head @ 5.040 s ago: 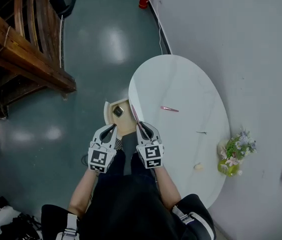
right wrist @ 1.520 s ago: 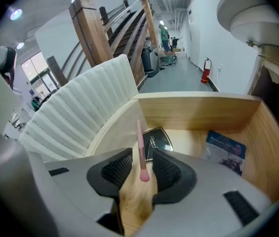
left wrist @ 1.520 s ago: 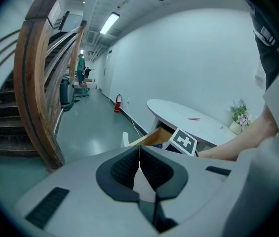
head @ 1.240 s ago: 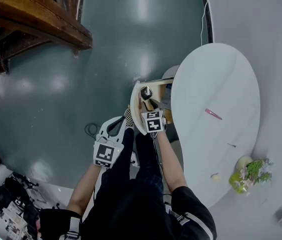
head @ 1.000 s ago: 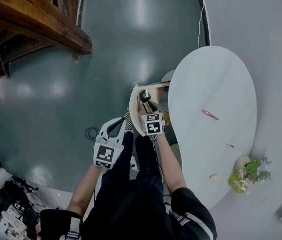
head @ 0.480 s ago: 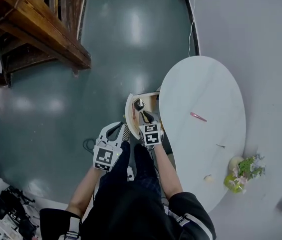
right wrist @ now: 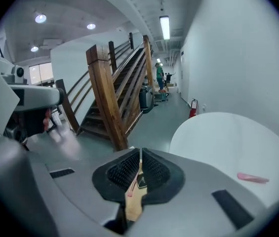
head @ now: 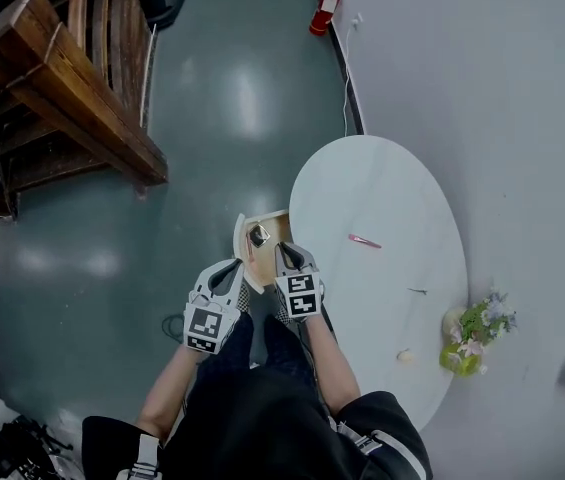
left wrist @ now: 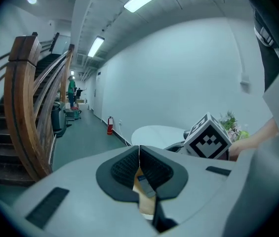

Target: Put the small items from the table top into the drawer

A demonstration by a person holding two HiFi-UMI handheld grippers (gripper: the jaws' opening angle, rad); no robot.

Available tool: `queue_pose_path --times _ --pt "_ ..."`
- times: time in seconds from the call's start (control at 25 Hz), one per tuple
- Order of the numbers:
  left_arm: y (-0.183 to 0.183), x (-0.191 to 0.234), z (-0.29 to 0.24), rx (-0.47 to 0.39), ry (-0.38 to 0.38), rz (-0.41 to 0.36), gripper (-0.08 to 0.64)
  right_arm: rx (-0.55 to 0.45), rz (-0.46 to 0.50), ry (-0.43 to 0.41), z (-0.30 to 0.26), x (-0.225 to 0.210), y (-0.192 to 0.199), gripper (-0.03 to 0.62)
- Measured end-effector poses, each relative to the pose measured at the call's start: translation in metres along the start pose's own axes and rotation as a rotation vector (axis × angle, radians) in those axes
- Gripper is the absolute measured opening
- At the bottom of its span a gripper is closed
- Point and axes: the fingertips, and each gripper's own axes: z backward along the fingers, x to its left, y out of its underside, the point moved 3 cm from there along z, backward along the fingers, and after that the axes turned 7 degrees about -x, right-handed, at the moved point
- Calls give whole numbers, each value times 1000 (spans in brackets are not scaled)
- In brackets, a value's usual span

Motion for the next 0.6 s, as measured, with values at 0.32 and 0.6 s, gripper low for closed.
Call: queue_pose_path --times 0.32,0.6 --pt "-49 -9 6 -68 1 -35 21 -144 6 56 64 -4 -57 40" --pt "-78 -19 18 -123 22 -75 21 -254 20 108 114 -4 -91 40"
